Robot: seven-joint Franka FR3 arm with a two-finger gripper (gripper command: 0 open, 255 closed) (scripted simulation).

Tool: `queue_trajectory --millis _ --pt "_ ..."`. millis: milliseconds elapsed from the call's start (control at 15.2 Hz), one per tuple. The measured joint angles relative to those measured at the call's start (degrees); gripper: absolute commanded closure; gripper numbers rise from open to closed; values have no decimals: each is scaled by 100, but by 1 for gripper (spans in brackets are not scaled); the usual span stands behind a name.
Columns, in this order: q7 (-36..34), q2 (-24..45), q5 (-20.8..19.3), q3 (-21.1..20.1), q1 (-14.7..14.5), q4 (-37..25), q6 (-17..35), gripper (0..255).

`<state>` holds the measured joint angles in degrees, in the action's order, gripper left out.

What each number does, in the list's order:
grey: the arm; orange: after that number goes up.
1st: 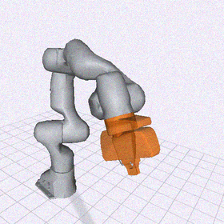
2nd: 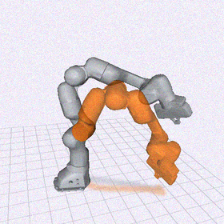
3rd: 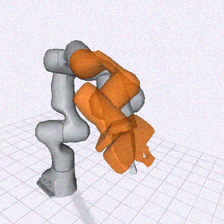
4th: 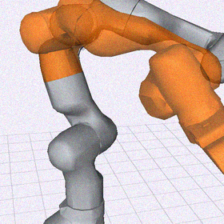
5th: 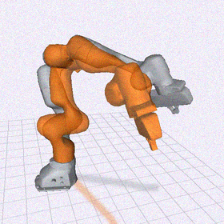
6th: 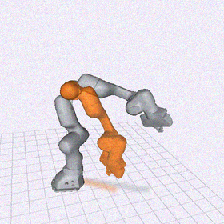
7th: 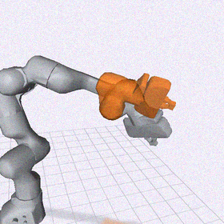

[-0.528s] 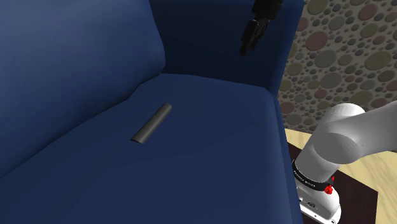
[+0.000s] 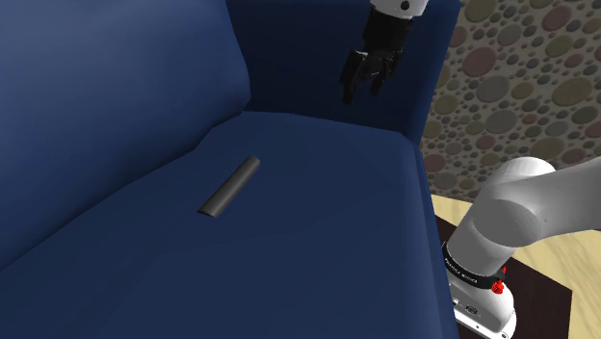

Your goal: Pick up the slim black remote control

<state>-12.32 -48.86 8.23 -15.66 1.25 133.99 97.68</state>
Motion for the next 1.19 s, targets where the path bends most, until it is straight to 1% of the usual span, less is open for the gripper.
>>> queue_trajectory --millis 198,396,528,660,858,924,1056,1188 --pt "-1057 128 231 -671 183 -50 101 0" --pt "-2111 359 411 -1343 423 -251 153 0" --pt "-2799 521 501 -1779 613 -424 156 0" --pt "-3517 794 557 -2284 876 -622 250 0" --pt "-4580 1300 526 -3062 1386 -1079 310 0" --pt "-4966 1519 478 -3381 1607 -1295 318 0" --pt "-5725 1928 345 -4019 2080 -1665 339 0" --pt "-6518 2356 141 -4781 2659 -2045 331 0"
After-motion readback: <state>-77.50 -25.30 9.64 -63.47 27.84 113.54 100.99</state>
